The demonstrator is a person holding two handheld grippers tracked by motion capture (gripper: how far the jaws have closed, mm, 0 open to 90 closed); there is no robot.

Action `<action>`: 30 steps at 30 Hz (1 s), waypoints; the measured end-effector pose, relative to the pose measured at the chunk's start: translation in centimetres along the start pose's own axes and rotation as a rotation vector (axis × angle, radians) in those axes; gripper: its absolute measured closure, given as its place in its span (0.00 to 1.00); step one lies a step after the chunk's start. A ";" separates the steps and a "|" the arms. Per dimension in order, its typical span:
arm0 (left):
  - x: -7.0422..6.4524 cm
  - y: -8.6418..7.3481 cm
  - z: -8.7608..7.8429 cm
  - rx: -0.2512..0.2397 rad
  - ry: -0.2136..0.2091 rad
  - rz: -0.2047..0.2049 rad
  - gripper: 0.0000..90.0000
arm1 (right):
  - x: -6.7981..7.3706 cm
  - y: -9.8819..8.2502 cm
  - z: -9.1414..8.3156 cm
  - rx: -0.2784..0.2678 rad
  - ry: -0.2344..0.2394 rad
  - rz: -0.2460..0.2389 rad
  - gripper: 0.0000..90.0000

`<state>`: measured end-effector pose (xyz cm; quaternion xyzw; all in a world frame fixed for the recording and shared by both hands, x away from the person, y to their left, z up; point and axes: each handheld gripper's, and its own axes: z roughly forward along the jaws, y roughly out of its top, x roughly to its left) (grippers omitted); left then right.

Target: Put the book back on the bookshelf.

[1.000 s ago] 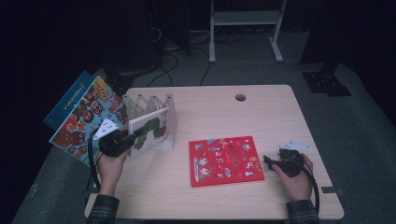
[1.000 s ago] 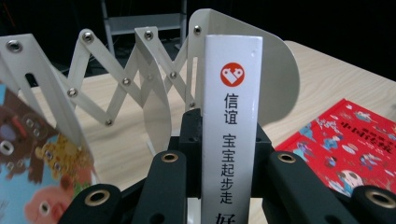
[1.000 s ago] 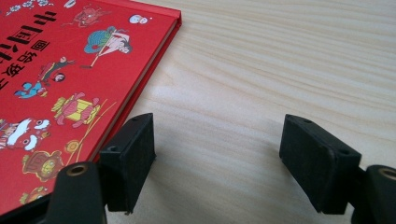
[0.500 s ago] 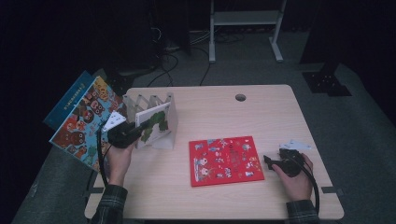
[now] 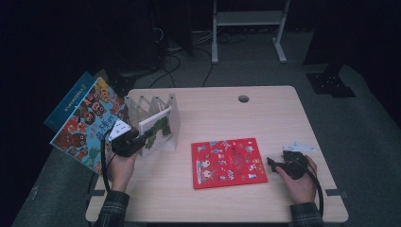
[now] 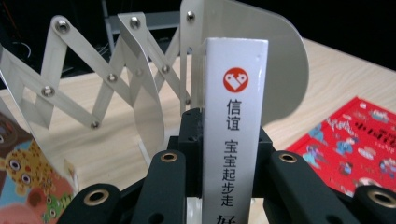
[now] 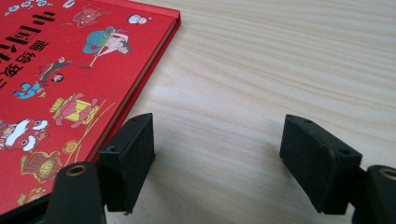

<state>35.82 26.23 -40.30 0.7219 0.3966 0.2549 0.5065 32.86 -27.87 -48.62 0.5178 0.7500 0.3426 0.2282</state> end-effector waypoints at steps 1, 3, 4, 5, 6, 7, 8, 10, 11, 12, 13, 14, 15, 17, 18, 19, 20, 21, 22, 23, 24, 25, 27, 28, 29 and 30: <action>0.0 -0.2 -0.1 0.010 0.000 0.005 0.83 | 0.0 0.0 0.0 0.000 0.000 0.000 0.28; -0.1 -0.5 -0.1 0.025 0.000 0.005 0.83 | 0.0 0.0 0.0 0.000 0.000 0.000 0.28; -0.1 -0.7 -0.1 0.033 -0.002 0.006 0.83 | 0.0 0.0 0.0 0.000 0.000 0.000 0.28; -0.1 -0.8 -0.1 0.040 -0.002 0.008 0.83 | 0.0 0.0 0.0 0.000 0.000 0.000 0.28; -0.2 -0.9 -0.2 0.048 -0.001 0.015 0.83 | 0.0 0.0 0.0 0.000 0.000 0.000 0.28; -0.2 -1.0 -0.2 0.051 -0.002 0.013 0.83 | 0.0 0.0 0.0 0.000 0.000 0.000 0.28; -0.2 -1.1 -0.2 0.056 -0.003 0.014 0.83 | 0.0 0.0 0.0 0.000 0.000 0.000 0.28; -0.2 -1.4 -0.2 0.068 -0.005 0.015 0.83 | 0.0 0.0 0.0 0.000 0.000 0.000 0.28; -0.2 -1.5 -0.2 0.074 -0.006 0.015 0.83 | 0.0 0.0 0.0 0.000 0.000 0.000 0.28; -0.3 -1.6 -0.2 0.082 -0.006 0.017 0.83 | 0.0 0.0 0.0 0.000 0.000 0.000 0.28; -0.3 -1.7 -0.2 0.087 -0.006 0.021 0.83 | 0.0 0.0 0.0 0.000 0.000 0.000 0.28; -0.3 -1.8 -0.2 0.093 -0.007 0.022 0.83 | 0.0 0.0 0.0 0.000 0.000 0.000 0.28; -0.4 -1.9 -0.1 0.099 -0.008 0.022 0.83 | 0.0 0.0 0.0 0.000 0.000 0.000 0.28; -0.4 -2.1 -0.2 0.107 -0.007 0.027 0.83 | 0.0 0.0 0.0 0.000 0.000 0.000 0.28; -0.4 -2.2 -0.2 0.116 -0.006 0.031 0.83 | 0.0 0.0 0.0 0.000 0.000 0.000 0.28; -0.5 -2.3 -0.2 0.120 -0.006 0.031 0.83 | 0.0 0.0 0.0 0.000 0.000 0.000 0.28; -0.5 -2.5 -0.1 0.123 -0.007 0.026 0.83 | 0.0 0.0 0.0 0.000 0.000 0.000 0.28; -0.5 -2.6 -0.1 0.133 -0.008 0.025 0.83 | 0.0 0.0 0.0 0.000 0.000 0.000 0.28; -0.4 -2.7 -0.1 0.135 -0.008 0.024 0.83 | 0.0 0.0 0.0 0.000 0.000 0.000 0.28; -0.4 -2.8 -0.1 0.142 -0.009 0.025 0.83 | 0.0 0.0 0.0 0.000 0.000 0.000 0.28; -0.3 -2.9 -0.1 0.144 -0.010 0.027 0.83 | 0.0 0.0 0.0 0.000 0.000 0.000 0.28; -0.3 -3.0 -0.1 0.145 -0.009 0.027 0.83 | 0.0 0.0 0.0 0.000 0.000 0.000 0.28; -0.3 -3.2 -0.1 0.160 -0.014 0.025 0.83 | 0.0 0.0 0.0 0.000 0.000 0.000 0.28; -0.3 -3.3 -0.1 0.161 -0.013 0.025 0.83 | 0.0 0.0 0.0 0.000 0.000 0.000 0.28; -0.3 -3.4 -0.1 0.170 -0.015 0.025 0.83 | 0.0 0.0 0.0 0.000 0.000 0.000 0.28; -0.3 -3.5 -0.1 0.167 -0.017 0.024 0.83 | 0.0 0.0 0.0 0.000 0.000 0.000 0.28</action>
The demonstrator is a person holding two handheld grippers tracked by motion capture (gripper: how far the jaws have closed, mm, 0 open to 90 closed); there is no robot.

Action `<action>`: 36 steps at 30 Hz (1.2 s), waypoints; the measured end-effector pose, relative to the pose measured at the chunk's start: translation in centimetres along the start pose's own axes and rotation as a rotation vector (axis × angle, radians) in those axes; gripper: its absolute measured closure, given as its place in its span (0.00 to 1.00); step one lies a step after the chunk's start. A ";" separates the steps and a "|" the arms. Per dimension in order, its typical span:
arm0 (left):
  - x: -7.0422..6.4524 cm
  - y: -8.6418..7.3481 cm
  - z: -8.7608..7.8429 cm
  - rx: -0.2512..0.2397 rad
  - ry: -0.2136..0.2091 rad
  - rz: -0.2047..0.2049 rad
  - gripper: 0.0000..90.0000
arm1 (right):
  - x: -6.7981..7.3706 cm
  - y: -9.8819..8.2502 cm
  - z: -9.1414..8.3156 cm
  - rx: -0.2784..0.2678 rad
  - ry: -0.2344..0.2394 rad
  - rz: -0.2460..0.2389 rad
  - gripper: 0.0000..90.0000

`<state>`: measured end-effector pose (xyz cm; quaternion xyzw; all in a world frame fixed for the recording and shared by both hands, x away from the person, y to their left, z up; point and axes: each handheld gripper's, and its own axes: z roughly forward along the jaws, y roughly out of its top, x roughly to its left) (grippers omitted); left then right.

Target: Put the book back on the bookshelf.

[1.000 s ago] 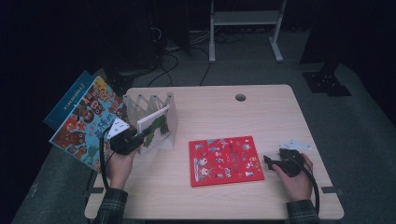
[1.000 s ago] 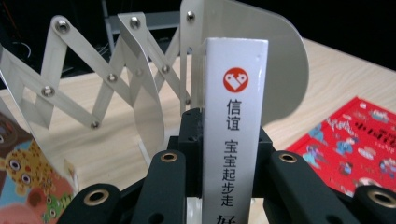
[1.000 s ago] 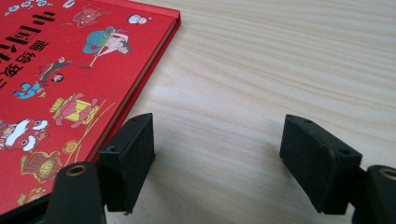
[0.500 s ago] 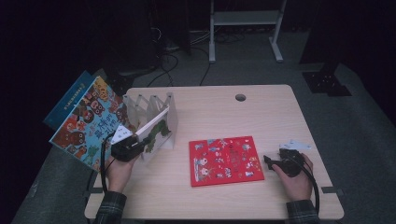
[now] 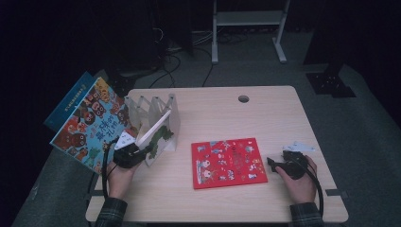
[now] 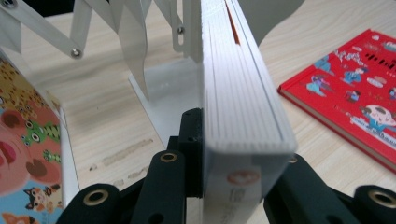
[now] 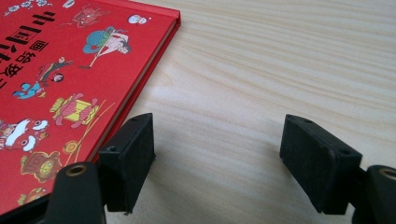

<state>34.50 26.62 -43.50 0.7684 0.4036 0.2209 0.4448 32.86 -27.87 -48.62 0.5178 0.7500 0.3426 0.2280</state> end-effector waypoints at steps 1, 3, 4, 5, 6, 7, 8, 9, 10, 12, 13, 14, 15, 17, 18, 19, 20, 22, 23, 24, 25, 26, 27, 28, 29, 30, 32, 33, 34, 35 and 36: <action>0.0 0.0 0.0 0.000 0.000 0.000 0.83 | 0.0 0.0 0.0 0.000 0.000 0.000 0.28; 0.0 0.0 0.0 0.000 -0.004 0.002 0.82 | 0.0 0.0 0.0 0.000 0.000 0.000 0.28; 0.0 -0.1 0.0 -0.005 -0.008 -0.001 0.82 | 0.0 0.0 0.0 0.000 0.000 0.000 0.28; 0.0 -0.1 0.0 -0.005 -0.011 -0.002 0.80 | 0.0 0.0 0.0 0.000 0.000 0.000 0.28; 0.0 -0.1 0.1 -0.004 -0.014 -0.001 0.77 | 0.0 0.0 0.0 0.000 0.000 0.000 0.28; 0.0 -0.1 0.0 0.000 -0.012 0.005 0.75 | 0.0 0.0 0.0 0.000 0.000 0.000 0.28; -0.1 -0.2 -0.1 0.001 -0.011 0.008 0.73 | 0.0 0.0 0.0 0.000 0.000 0.000 0.28; -0.2 -0.3 -0.2 0.003 -0.013 0.015 0.72 | 0.0 0.0 0.0 0.000 0.000 0.000 0.28; -0.3 -0.5 -0.3 0.008 -0.009 0.015 0.70 | 0.0 0.0 0.0 0.000 0.000 0.000 0.28; -0.4 -0.8 -0.7 0.011 -0.007 0.018 0.68 | 0.0 0.0 0.0 0.000 0.000 0.000 0.28; -0.3 -1.0 -1.0 0.015 -0.006 0.022 0.68 | 0.0 0.0 0.0 0.000 0.000 0.000 0.28; -0.3 -1.1 -1.3 0.019 -0.004 0.022 0.67 | 0.0 0.0 0.0 0.000 0.000 0.000 0.28; -0.3 -1.3 -1.5 0.019 0.001 0.020 0.66 | 0.0 0.0 0.0 0.000 0.000 0.000 0.28; -0.4 -1.6 -2.1 0.019 0.008 0.023 0.66 | 0.0 0.0 0.0 0.000 0.000 0.000 0.28; -0.3 -1.7 -2.3 0.025 0.010 0.025 0.66 | 0.0 0.0 0.0 0.000 0.000 0.000 0.28; -0.3 -1.9 -2.5 0.022 0.011 0.024 0.66 | 0.0 0.0 0.0 0.000 0.000 0.000 0.28; -0.3 -2.1 -2.8 0.018 0.012 0.018 0.66 | 0.0 0.0 0.0 0.000 0.000 0.000 0.28; -0.2 -2.3 -3.1 0.026 0.011 0.026 0.66 | 0.0 0.0 0.0 0.000 0.000 0.000 0.28; -0.2 -2.6 -3.4 0.030 0.013 0.031 0.66 | 0.0 0.0 0.0 0.000 0.000 0.000 0.28; -0.1 -2.7 -3.4 0.031 0.014 0.032 0.66 | 0.0 0.0 0.0 0.000 0.000 0.000 0.28; -0.1 -2.7 -3.5 0.035 0.013 0.036 0.66 | 0.0 0.0 0.0 0.000 0.000 0.000 0.28; -0.1 -2.7 -3.4 0.039 0.013 0.041 0.68 | 0.0 0.0 0.0 0.000 0.000 0.000 0.28; -0.1 -2.7 -3.4 0.039 0.012 0.045 0.69 | 0.0 0.0 0.0 0.000 0.000 0.000 0.28; -0.1 -2.7 -3.3 0.035 0.003 0.039 0.71 | 0.0 0.0 0.0 0.000 0.000 0.000 0.28; -0.2 -2.7 -3.2 0.046 -0.004 0.045 0.75 | 0.0 0.0 0.0 0.000 0.000 0.000 0.28; -0.2 -2.7 -3.2 0.051 -0.006 0.048 0.78 | 0.0 0.0 0.0 0.000 0.000 0.000 0.28; -0.3 -2.6 -3.1 0.056 -0.017 0.051 0.81 | 0.0 0.0 0.0 0.000 0.000 0.000 0.28; -0.4 -2.5 -3.1 0.054 -0.023 0.053 0.81 | 0.0 0.0 0.0 0.000 0.000 0.000 0.28; -0.5 -2.5 -3.1 0.053 -0.024 0.054 0.81 | 0.0 0.0 0.0 0.000 0.000 0.000 0.28; -0.6 -2.4 -3.0 0.045 -0.028 0.046 0.81 | 0.0 0.0 0.0 0.000 0.000 0.000 0.28; -0.8 -2.3 -3.0 0.048 -0.032 0.049 0.81 | 0.0 0.0 0.0 0.000 0.000 0.000 0.28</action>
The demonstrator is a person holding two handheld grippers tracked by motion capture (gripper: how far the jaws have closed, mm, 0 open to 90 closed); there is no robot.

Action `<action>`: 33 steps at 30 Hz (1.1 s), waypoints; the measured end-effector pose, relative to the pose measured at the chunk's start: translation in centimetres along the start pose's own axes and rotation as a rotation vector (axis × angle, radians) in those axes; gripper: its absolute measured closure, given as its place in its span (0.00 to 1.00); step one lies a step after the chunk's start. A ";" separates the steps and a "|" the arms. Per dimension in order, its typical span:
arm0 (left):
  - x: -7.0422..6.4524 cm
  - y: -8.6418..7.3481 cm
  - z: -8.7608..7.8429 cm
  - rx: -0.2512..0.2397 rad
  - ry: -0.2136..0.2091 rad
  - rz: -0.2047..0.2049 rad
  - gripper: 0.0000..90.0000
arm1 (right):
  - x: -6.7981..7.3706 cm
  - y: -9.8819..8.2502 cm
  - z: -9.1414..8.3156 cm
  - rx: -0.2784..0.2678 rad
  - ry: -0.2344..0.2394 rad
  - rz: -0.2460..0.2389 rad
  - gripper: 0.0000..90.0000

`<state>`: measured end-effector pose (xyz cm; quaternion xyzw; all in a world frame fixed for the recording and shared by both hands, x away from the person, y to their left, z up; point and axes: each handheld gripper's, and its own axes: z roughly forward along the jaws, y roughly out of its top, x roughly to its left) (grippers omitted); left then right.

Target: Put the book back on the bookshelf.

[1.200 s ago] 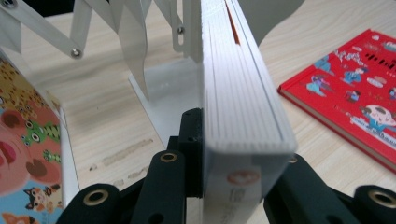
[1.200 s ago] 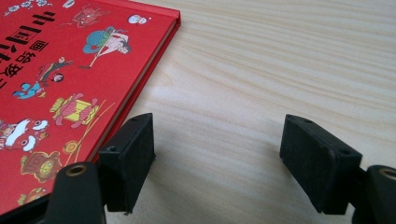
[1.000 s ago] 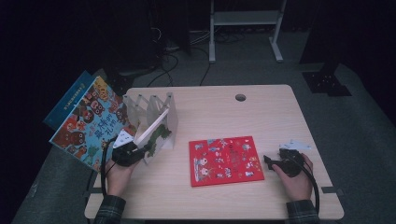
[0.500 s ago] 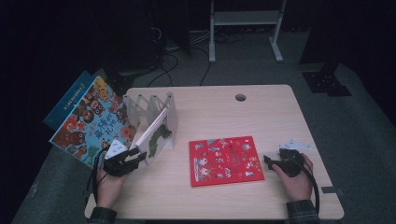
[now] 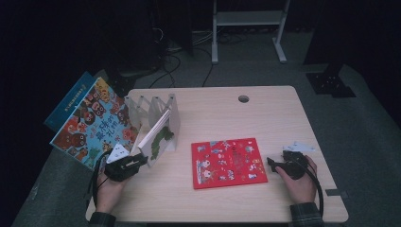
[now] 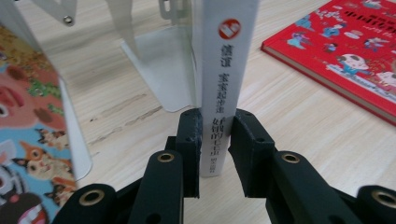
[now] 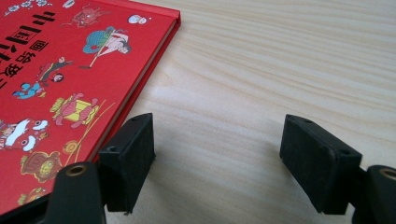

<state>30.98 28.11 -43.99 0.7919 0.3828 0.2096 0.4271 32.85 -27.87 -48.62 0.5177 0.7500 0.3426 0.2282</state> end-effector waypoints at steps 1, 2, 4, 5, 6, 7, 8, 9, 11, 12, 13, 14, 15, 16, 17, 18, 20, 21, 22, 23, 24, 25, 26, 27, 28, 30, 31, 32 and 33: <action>-0.1 0.1 0.1 0.001 -0.001 0.007 0.81 | 0.0 0.0 0.0 0.000 0.000 0.000 0.28; -0.1 0.2 0.1 0.005 -0.005 0.009 0.80 | 0.0 0.0 0.0 0.000 0.000 0.000 0.28; -0.3 0.3 0.4 0.004 -0.017 0.002 0.80 | 0.0 0.0 0.0 0.000 0.000 0.000 0.28; -0.3 0.4 0.5 0.005 -0.019 0.007 0.80 | 0.0 0.0 0.0 0.000 0.000 0.000 0.28; -0.4 0.5 0.6 0.007 -0.021 0.010 0.80 | 0.0 0.0 0.0 0.000 0.000 0.000 0.28; -0.6 0.6 0.7 0.009 -0.020 0.009 0.80 | 0.0 0.0 0.0 0.000 0.000 0.000 0.28; -0.7 0.7 0.9 0.010 -0.020 0.005 0.80 | 0.0 0.0 0.0 0.000 0.000 0.000 0.28; -0.8 0.8 1.0 0.009 -0.021 0.009 0.80 | 0.0 0.0 0.0 0.000 0.000 0.000 0.28; -1.1 1.1 1.4 0.009 -0.034 0.010 0.80 | 0.0 0.0 0.0 0.000 0.000 0.000 0.28; -1.2 1.2 1.7 0.010 -0.036 0.013 0.80 | 0.0 0.0 0.0 0.000 0.000 0.000 0.28; -1.4 1.3 1.8 0.011 -0.037 0.016 0.79 | 0.0 0.0 0.0 0.000 0.000 0.000 0.28; -1.6 1.6 2.2 0.011 -0.038 0.021 0.79 | 0.0 0.0 0.0 0.000 0.000 0.000 0.28; -1.7 1.7 2.4 0.012 -0.040 0.020 0.79 | 0.0 0.0 0.0 0.000 0.000 0.000 0.28; -1.9 1.9 2.6 0.013 -0.041 0.015 0.79 | 0.0 0.0 0.0 0.000 0.000 0.000 0.28; -2.0 2.0 2.8 0.015 -0.039 0.016 0.79 | 0.0 0.0 0.0 0.000 0.000 0.000 0.28; -2.2 2.2 3.1 0.016 -0.038 0.013 0.79 | 0.0 0.0 0.0 0.000 0.000 0.000 0.28; -2.4 2.4 3.4 0.018 -0.040 0.017 0.79 | 0.0 0.0 0.0 0.000 0.000 0.000 0.28; -2.5 2.5 3.5 0.016 -0.037 0.009 0.79 | 0.0 0.0 0.0 0.000 0.000 0.000 0.28; -2.6 2.6 3.7 0.016 -0.038 0.007 0.79 | 0.0 0.0 0.0 0.000 0.000 0.000 0.28; -2.7 2.7 3.8 0.012 -0.039 0.007 0.79 | 0.0 0.0 0.0 0.000 0.000 0.000 0.28; -2.8 2.8 3.9 0.013 -0.037 0.005 0.79 | 0.0 0.0 0.0 0.000 0.000 0.000 0.28; -3.0 2.8 4.1 0.012 -0.041 0.001 0.79 | 0.0 0.0 0.0 0.000 0.000 0.000 0.28; -3.1 2.9 4.2 0.013 -0.040 0.001 0.79 | 0.0 0.0 0.0 0.000 0.000 0.000 0.28; -3.2 2.9 4.3 0.011 -0.038 -0.003 0.79 | 0.0 0.0 0.0 0.000 0.000 0.000 0.28; -3.3 3.0 4.5 0.010 -0.039 -0.007 0.78 | 0.0 0.0 0.0 0.000 0.000 0.000 0.28; -3.5 3.2 4.8 0.007 -0.043 -0.009 0.78 | 0.0 0.0 0.0 0.000 0.000 0.000 0.28; -3.6 3.3 4.9 0.007 -0.044 -0.007 0.78 | 0.0 0.0 0.0 0.000 0.000 0.000 0.28; -3.7 3.4 5.1 0.009 -0.046 -0.007 0.78 | 0.0 0.0 0.0 0.000 0.000 0.000 0.28; -3.8 3.6 5.3 0.009 -0.047 -0.009 0.78 | 0.0 0.0 0.0 0.000 0.000 0.000 0.28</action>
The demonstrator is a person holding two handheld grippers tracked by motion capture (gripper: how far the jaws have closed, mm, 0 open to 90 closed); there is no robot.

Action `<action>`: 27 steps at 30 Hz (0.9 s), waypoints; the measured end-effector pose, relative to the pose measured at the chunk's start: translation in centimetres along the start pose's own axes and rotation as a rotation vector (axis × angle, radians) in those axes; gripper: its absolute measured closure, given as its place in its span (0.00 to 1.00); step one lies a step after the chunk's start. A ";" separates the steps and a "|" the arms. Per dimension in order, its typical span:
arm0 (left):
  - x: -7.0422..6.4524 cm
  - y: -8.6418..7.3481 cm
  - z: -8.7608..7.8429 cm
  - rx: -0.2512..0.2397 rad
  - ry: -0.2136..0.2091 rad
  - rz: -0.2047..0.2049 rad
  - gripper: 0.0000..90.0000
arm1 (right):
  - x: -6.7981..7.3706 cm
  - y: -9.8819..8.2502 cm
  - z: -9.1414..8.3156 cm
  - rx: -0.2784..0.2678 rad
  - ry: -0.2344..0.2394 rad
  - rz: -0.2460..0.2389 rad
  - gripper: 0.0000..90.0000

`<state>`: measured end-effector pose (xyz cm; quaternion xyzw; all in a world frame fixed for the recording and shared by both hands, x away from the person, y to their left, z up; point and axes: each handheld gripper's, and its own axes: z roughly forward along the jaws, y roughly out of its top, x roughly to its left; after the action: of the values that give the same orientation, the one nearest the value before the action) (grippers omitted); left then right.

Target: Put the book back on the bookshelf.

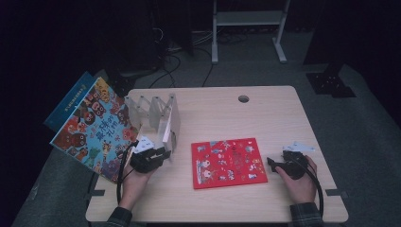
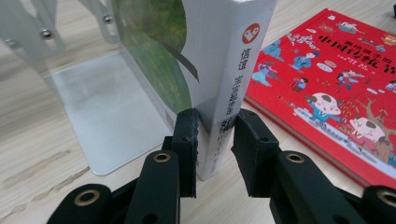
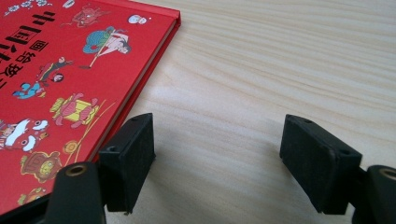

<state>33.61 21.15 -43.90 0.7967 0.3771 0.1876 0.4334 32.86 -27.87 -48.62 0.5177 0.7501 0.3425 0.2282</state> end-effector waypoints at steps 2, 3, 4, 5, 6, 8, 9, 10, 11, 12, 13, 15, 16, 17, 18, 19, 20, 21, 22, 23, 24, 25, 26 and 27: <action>-0.2 0.2 0.3 0.000 -0.004 -0.006 0.78 | 0.0 0.0 0.0 0.000 0.000 0.000 0.28; -0.3 0.3 0.5 -0.002 -0.008 -0.008 0.78 | 0.0 0.0 0.0 0.000 0.000 0.000 0.28; -0.4 0.4 0.6 -0.003 -0.009 -0.010 0.78 | 0.0 0.0 0.0 0.000 0.000 0.000 0.28; -0.5 0.5 0.8 -0.004 -0.011 -0.012 0.78 | 0.0 0.0 0.0 0.000 0.000 0.000 0.28; -0.6 0.6 1.0 -0.005 -0.012 -0.014 0.78 | 0.0 0.0 0.0 0.000 0.000 0.000 0.28; -0.8 0.8 1.3 -0.003 -0.014 -0.010 0.78 | 0.0 0.0 0.0 0.000 0.000 0.000 0.28; -0.8 0.9 1.4 -0.003 -0.016 -0.010 0.77 | 0.0 0.0 0.0 0.000 0.000 0.000 0.28; -0.9 1.0 1.5 -0.001 -0.017 -0.015 0.77 | 0.0 0.0 0.0 0.000 0.000 0.000 0.28; -0.9 1.0 1.7 -0.009 -0.015 -0.012 0.77 | 0.0 0.0 0.0 0.000 0.000 0.000 0.28; -1.0 1.1 1.8 -0.007 -0.015 -0.004 0.77 | 0.0 0.0 0.0 0.000 0.000 0.000 0.28; -1.1 1.1 1.9 -0.008 -0.014 0.001 0.77 | 0.0 0.0 0.0 0.000 0.000 0.000 0.28; -1.1 1.1 1.9 -0.005 -0.007 0.020 0.77 | 0.0 0.0 0.0 0.000 0.000 0.000 0.28; -1.1 1.0 1.8 -0.002 -0.004 0.021 0.77 | 0.0 0.0 0.0 0.000 0.000 0.000 0.28; -1.0 1.0 1.7 -0.003 -0.004 0.021 0.77 | 0.0 0.0 0.0 0.000 0.000 0.000 0.28; -0.9 0.9 1.7 -0.005 -0.005 0.022 0.77 | 0.0 0.0 0.0 0.000 0.000 0.000 0.28; -0.9 0.9 1.6 -0.007 -0.005 0.020 0.77 | 0.0 0.0 0.0 0.000 0.000 0.000 0.28; -0.8 0.8 1.6 -0.009 -0.004 0.024 0.77 | 0.0 0.0 0.0 0.000 0.000 0.000 0.28; -0.8 0.8 1.5 -0.008 -0.003 0.027 0.77 | 0.0 0.0 0.0 0.000 0.000 0.000 0.28; -0.8 0.8 1.5 -0.008 -0.004 0.027 0.77 | 0.0 0.0 0.0 0.000 0.000 0.000 0.28; -0.8 0.8 1.4 -0.016 -0.003 0.030 0.77 | 0.0 0.0 0.0 0.000 0.000 0.000 0.28; -0.8 0.7 1.4 -0.015 -0.003 0.032 0.76 | 0.0 0.0 0.0 0.000 0.000 0.000 0.28; -0.8 0.7 1.3 -0.010 -0.003 0.031 0.76 | 0.0 0.0 0.0 0.000 0.000 0.000 0.28; -0.7 0.7 1.2 -0.010 -0.003 0.034 0.75 | 0.0 0.0 0.0 0.000 0.000 0.000 0.28; -0.7 0.7 1.2 -0.010 -0.002 0.038 0.74 | 0.0 0.0 0.0 0.000 0.000 0.000 0.28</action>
<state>34.20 19.70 -43.97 0.8018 0.3605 0.1969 0.4341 32.86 -27.87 -48.62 0.5177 0.7500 0.3426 0.2282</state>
